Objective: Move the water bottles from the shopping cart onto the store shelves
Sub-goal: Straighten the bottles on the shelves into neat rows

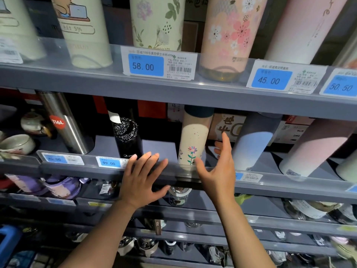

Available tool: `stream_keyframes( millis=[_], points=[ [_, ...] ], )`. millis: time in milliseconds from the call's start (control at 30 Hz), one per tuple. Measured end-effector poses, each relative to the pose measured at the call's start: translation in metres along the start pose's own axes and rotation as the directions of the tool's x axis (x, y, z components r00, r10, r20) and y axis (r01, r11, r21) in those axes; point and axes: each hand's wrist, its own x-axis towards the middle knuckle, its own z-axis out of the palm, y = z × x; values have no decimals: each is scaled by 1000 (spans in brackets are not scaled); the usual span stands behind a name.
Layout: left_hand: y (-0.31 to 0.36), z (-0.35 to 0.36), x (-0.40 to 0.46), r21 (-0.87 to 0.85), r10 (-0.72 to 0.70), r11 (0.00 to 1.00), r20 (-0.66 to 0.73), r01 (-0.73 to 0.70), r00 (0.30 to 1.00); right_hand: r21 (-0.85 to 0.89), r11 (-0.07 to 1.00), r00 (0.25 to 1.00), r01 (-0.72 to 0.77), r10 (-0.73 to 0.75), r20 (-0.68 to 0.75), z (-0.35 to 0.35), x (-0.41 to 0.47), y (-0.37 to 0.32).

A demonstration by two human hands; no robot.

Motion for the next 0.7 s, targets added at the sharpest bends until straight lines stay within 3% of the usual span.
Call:
stream_keyframes(
  millis=[200, 400, 700],
  points=[
    [0, -1, 1, -6, 1, 1000, 4, -1, 1000, 10, 1000, 1000, 23, -23, 14, 15, 6, -18],
    [-1, -1, 1, 3, 18, 1000, 26, -18, 999, 60, 992, 993, -108, 110, -33, 35, 17, -30],
    [-1, -1, 1, 10, 13, 1000, 9, -13, 1000, 32, 999, 999, -35, 36, -32, 38, 14, -34]
  ],
)
